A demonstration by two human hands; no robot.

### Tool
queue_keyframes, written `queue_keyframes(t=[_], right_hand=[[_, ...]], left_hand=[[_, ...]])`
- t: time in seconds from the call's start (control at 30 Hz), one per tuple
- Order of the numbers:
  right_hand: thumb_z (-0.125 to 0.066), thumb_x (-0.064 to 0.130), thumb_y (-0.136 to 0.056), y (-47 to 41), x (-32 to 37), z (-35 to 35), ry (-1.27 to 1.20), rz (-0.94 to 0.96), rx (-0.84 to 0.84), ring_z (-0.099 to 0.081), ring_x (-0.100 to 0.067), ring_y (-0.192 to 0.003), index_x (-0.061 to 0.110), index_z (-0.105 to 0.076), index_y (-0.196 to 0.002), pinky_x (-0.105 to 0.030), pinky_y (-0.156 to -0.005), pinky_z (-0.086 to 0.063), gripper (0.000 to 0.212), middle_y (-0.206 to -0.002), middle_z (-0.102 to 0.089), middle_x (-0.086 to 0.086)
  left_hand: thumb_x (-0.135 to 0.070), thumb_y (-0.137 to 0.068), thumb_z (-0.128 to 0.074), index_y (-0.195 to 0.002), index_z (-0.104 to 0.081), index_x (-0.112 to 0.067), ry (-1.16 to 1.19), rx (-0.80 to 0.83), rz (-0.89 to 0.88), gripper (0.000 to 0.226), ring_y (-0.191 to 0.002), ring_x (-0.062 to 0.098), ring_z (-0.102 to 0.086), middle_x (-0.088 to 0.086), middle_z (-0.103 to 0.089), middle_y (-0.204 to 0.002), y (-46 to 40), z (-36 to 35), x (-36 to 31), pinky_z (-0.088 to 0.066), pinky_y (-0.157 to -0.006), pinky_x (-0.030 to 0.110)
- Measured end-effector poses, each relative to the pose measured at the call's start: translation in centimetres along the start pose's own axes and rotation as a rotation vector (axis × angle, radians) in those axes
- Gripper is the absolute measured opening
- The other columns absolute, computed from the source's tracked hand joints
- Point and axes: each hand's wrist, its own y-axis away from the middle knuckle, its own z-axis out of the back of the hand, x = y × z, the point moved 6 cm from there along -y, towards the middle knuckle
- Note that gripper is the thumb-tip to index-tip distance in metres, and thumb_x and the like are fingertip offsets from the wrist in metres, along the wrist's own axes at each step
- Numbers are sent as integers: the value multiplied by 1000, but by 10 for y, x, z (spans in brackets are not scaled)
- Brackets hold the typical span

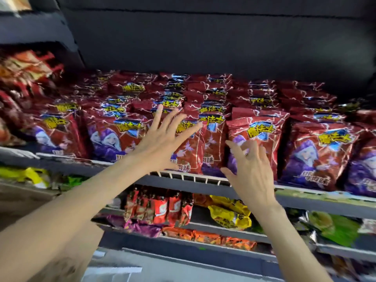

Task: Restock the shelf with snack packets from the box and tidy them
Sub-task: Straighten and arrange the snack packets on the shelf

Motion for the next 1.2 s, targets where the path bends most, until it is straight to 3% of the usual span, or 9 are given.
queue_keyframes(t=[0.13, 0.23, 0.43, 0.53, 0.6, 0.7, 0.77, 0.93, 1.2], right_hand=[[-82, 27, -71, 11, -9, -3, -51, -115, 20, -49, -37, -98, 25, -49, -136, -46, -70, -51, 73, -118, -47, -18], [-82, 26, -72, 9, -10, -6, -54, -135, 37, -50, -35, -97, 27, -45, -139, -43, -65, -52, 77, -118, -46, -16], [-81, 21, -72, 10, -21, 0, -106, -129, -59, -51, -34, -93, 21, -44, -138, -45, -69, -53, 76, -114, -47, -17], [-80, 29, -74, 7, -15, 4, -97, -43, -87, -48, -32, -99, 24, -46, -138, -46, -80, -50, 72, -120, -46, -16], [-80, 38, -71, 3, -12, 1, -27, -34, -55, -45, -37, -108, 28, -46, -138, -52, -84, -48, 75, -129, -44, -18], [-83, 45, -64, 0, -19, -1, 86, -111, -6, -39, -45, -120, 31, -43, -140, -59, -84, -45, 87, -141, -35, -21], [-85, 45, -60, 3, -27, 2, 132, -151, -6, -36, -45, -122, 30, -43, -140, -59, -82, -43, 92, -144, -33, -22], [-86, 44, -58, 6, -46, -1, 124, -153, 11, -31, -48, -127, 30, -42, -141, -62, -83, -43, 96, -148, -31, -22], [-84, 45, -61, -8, -52, -6, 99, -155, -60, -26, -45, -127, 28, -41, -142, -61, -88, -42, 94, -149, -28, -22]], left_hand=[[-58, -55, -82, -151, 5, -22, 27, -108, -140, 134, -129, 38, -32, 18, -26, -135, -4, 3, -5, -5, -114, 58], [-54, -51, -86, -151, -12, -14, 59, -244, -220, 130, -118, 34, -40, 16, -31, -127, -12, 5, -20, -12, -113, 54], [-60, -48, -84, -151, -11, -12, 111, -257, -253, 135, -126, 33, -31, 15, -24, -136, -45, 5, -44, -10, -112, 52], [-64, -53, -79, -152, 1, -20, 101, -202, -234, 134, -143, 32, -3, 14, -3, -154, -50, 7, -43, 9, -112, 57], [-61, -59, -77, -152, -3, -24, 99, -221, -221, 125, -144, 32, 9, 12, 6, -156, -42, 8, -41, 15, -109, 61], [-54, -71, -74, -150, -21, -24, 99, -294, -298, 99, -145, 30, -1, 8, -5, -157, -23, 2, -44, 9, -111, 61], [-59, -77, -65, -149, -23, -22, 53, -298, -378, 90, -146, 26, -2, 3, -10, -157, -20, -5, -47, 7, -112, 59], [-77, -77, -42, -151, -10, -24, -40, -239, -385, 96, -145, 24, 7, 2, -3, -158, -38, -22, -44, 12, -111, 57], [-79, -78, -32, -151, -3, -27, -97, -293, -343, 94, -145, 24, 12, -1, 3, -158, -48, -28, -44, 18, -108, 59]])
